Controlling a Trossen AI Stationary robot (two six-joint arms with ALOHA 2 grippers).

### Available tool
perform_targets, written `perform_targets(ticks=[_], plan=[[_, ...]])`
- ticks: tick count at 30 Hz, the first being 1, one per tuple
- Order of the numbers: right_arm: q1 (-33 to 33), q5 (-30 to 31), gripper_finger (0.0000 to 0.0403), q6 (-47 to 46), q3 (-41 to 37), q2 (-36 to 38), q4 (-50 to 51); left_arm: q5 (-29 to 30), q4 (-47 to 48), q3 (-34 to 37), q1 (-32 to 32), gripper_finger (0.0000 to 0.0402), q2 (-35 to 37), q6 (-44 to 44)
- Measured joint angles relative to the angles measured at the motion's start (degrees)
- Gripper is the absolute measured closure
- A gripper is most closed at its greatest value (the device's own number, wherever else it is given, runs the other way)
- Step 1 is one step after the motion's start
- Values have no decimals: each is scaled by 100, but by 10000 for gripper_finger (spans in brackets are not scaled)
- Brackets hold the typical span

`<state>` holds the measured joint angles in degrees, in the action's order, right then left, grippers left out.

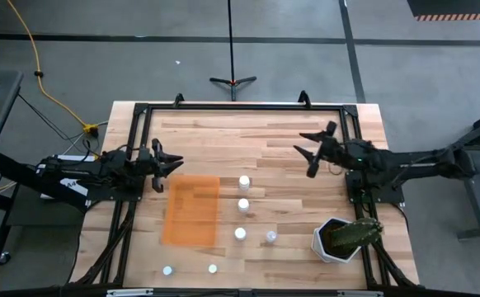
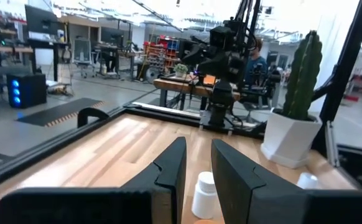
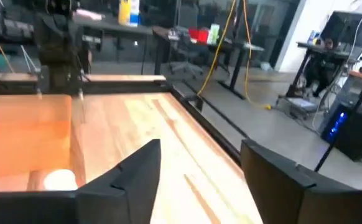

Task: Pick and place pill bottles into a basket
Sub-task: Put the top white pill bottle into the orange bin

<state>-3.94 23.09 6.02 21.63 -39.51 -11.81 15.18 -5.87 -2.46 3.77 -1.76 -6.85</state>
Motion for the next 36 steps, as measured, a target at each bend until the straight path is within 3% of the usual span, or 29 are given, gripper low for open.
perform_targets(ticks=[7, 15, 28, 36], plan=[[-453, -1608, 159, -122, 721, -1314, -48, -5, -11, -11, 0, 291, 0, -312], [-710, -2693, 160, -149, 1398, -2638, -248, 28, -6, -17, 0, 291, 0, -385], [-349, -2983, 161, -319, 2690, -4704, -229, -5, -77, -22, 0, 291, -2, -242], [-7, -2953, 161, -268, 4079, -5675, 1479, -343, 17, -22, 0, 291, -2, -243]])
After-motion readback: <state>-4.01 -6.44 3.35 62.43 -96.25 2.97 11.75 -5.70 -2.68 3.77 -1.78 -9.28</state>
